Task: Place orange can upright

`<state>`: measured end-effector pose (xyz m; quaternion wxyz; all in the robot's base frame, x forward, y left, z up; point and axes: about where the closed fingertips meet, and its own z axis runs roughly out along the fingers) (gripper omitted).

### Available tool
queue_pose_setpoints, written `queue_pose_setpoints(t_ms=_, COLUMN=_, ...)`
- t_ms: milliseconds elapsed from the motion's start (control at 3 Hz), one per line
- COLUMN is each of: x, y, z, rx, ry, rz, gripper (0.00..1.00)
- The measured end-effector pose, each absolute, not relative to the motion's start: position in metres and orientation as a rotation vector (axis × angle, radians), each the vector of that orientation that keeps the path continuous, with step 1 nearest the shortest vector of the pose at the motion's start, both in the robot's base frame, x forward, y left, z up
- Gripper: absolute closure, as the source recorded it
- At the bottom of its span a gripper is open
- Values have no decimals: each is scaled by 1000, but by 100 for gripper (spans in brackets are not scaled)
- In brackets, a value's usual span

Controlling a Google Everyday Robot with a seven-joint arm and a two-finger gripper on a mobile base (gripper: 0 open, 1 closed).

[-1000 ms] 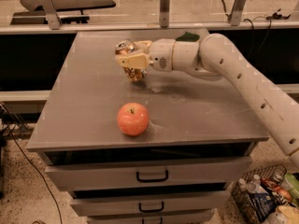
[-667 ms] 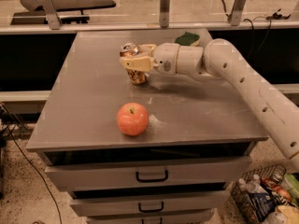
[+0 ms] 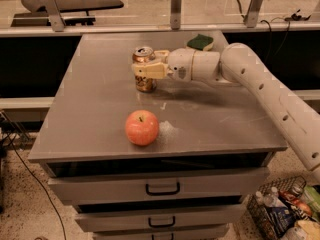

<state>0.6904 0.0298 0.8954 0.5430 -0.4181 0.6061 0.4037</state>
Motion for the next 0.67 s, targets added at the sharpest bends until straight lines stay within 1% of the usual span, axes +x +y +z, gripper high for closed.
queue_pose_setpoints(t_ms=333, x=687, y=18, z=886, rx=-989, ry=1476, rz=968, gripper=32)
queue_pose_setpoints(t_ms=667, x=687, y=18, z=888, rx=-989, ry=1476, rz=968, gripper=8)
